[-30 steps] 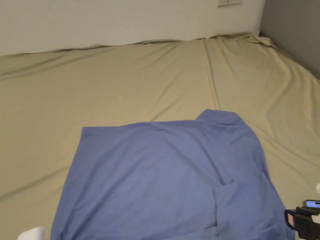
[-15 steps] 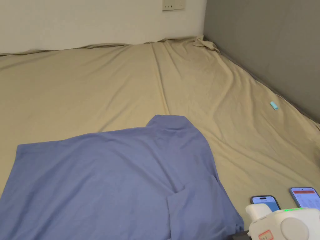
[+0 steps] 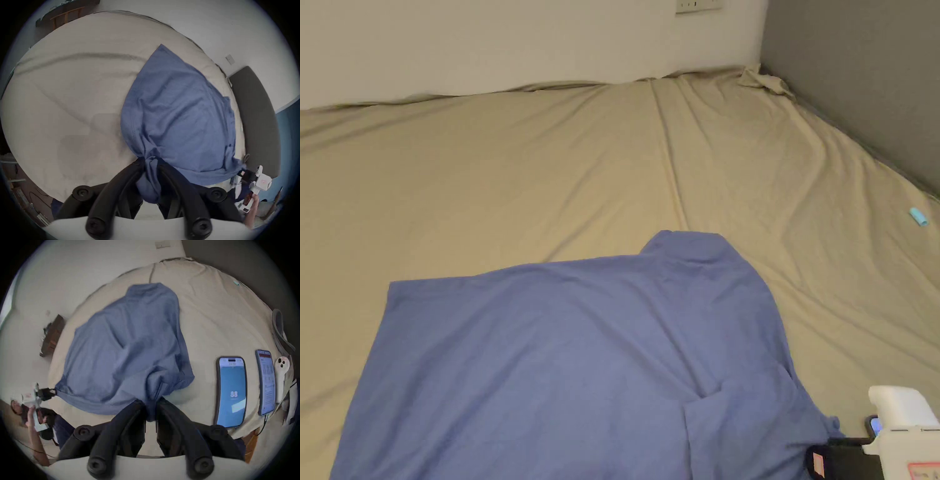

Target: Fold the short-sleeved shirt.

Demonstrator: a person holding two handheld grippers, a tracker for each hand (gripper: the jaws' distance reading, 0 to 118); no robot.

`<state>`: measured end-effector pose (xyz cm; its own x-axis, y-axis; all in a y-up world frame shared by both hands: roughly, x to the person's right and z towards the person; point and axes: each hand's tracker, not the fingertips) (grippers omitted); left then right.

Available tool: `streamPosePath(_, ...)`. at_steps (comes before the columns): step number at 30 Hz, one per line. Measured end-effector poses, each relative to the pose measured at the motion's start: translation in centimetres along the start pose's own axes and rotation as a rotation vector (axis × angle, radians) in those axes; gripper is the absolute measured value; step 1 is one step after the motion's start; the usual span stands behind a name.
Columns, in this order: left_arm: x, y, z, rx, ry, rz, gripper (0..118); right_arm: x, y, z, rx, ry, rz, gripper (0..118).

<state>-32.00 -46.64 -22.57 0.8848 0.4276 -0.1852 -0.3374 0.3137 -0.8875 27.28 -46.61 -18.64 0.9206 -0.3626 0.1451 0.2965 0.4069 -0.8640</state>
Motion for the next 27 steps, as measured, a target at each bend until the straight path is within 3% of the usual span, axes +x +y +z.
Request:
streamPosePath(4,1.5,3.9,0.1,0.062,-0.019,0.014,11,-0.5,4.8,-0.4,0.053,0.056,-0.045,13)
streamPosePath(9,3.2,10.1,-2.5,0.14,-0.057,0.042,11,-3.0,11.0,-4.6,0.117,-0.071,0.029,13)
streamPosePath(12,3.8,13.4,-5.4,0.151,-0.031,0.072,11,-3.3,13.9,-9.0,0.126,-0.196,0.124,13)
streamPosePath(17,4.4,16.6,-11.6,0.134,0.038,0.09,11,-3.0,16.2,-14.8,0.089,-0.249,0.105,13)
streamPosePath(21,5.0,16.5,-15.7,0.115,0.17,0.011,12,-2.4,16.0,-18.0,0.048,-0.298,0.113,13)
streamPosePath(22,5.1,16.3,-16.3,0.116,0.169,0.012,22,-2.4,15.9,-18.5,0.038,-0.306,0.12,14)
streamPosePath(23,5.0,16.0,-16.7,0.126,0.182,0.008,52,-2.3,15.9,-18.8,0.034,-0.302,0.124,23)
streamPosePath(25,3.8,16.7,-17.2,0.155,0.089,0.022,75,-2.5,16.1,-18.4,0.029,-0.312,0.138,39)
streamPosePath(26,4.1,16.8,-16.6,0.156,0.084,0.032,89,-2.7,16.7,-17.7,0.027,-0.301,0.116,79)
streamPosePath(27,4.5,16.8,-15.7,0.15,0.099,0.034,94,-2.7,17.2,-16.9,0.021,-0.269,0.086,102)
